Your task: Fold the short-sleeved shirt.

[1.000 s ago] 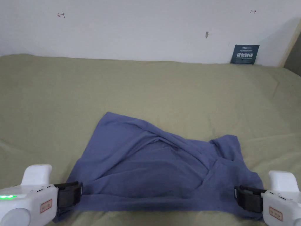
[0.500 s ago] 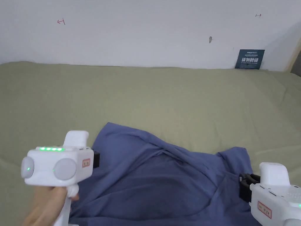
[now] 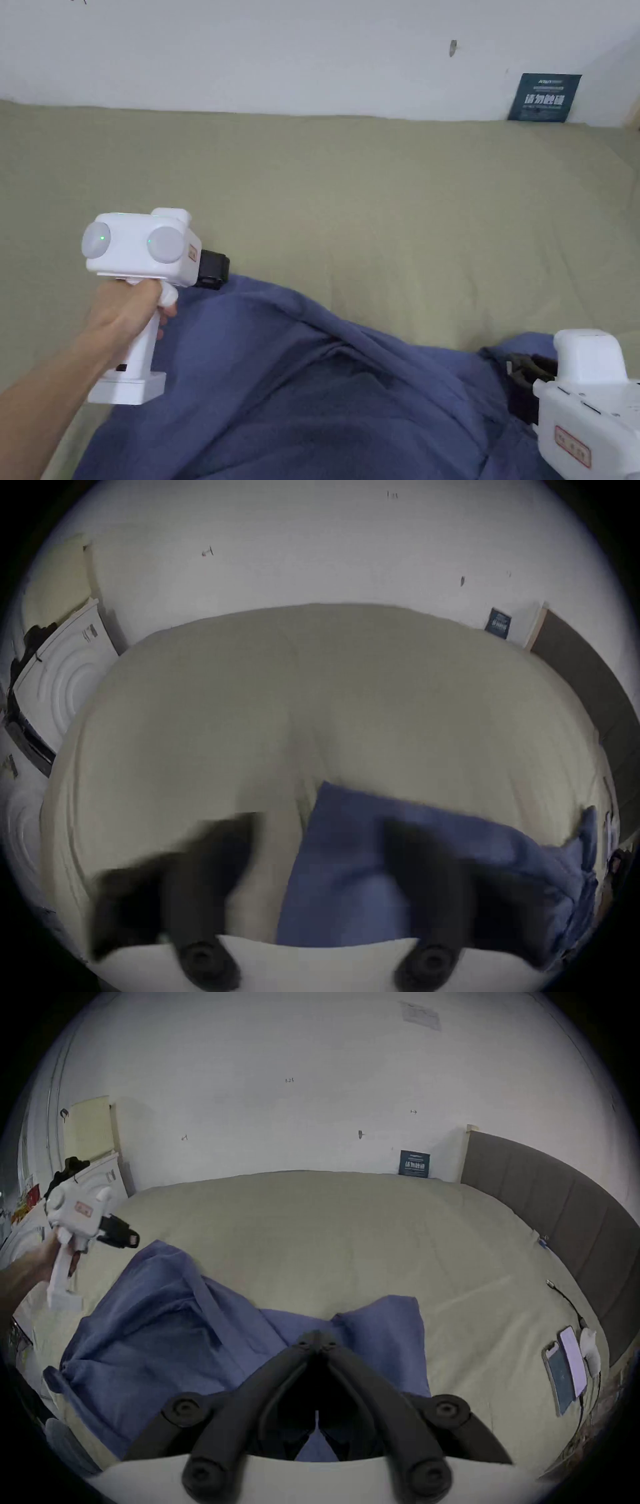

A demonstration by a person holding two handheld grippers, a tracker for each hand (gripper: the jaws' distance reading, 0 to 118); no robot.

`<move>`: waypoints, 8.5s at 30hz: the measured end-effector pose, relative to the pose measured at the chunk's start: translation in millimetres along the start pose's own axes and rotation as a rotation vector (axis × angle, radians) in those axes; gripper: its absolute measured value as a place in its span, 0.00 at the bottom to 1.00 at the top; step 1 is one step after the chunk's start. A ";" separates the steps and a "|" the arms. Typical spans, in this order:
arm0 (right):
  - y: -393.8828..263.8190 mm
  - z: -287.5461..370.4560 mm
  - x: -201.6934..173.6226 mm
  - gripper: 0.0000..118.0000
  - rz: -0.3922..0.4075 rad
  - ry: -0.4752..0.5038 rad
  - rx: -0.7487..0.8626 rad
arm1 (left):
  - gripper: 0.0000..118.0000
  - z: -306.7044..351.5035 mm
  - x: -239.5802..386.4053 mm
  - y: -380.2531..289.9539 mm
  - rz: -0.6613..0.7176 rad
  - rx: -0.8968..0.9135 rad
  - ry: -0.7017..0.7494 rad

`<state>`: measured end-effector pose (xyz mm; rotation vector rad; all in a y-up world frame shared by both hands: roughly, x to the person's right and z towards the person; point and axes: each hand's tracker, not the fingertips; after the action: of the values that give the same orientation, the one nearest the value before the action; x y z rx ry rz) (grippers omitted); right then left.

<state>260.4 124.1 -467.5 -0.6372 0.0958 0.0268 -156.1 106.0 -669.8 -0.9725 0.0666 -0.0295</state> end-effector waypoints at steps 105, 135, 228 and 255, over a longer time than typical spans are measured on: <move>383.4 -96.8 69.0 0.05 0.008 -0.183 0.214 | 0.01 155.5 -73.7 209.4 0.121 0.538 0.283; -9.5 149.9 90.3 0.05 -0.059 -0.018 -0.071 | 0.01 252.5 -82.0 -220.1 0.051 0.238 0.017; 61.1 -153.8 138.2 0.72 -0.088 -0.113 -0.411 | 0.02 -16.0 -7.1 -17.8 -0.053 0.022 0.014; 227.0 213.4 81.1 0.01 0.017 -0.016 0.238 | 0.02 395.9 -84.1 -10.2 0.015 0.459 0.042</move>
<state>346.0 433.2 -439.4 -0.3981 0.0875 0.0364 -212.3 431.3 -435.5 -0.5129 0.1007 -0.0488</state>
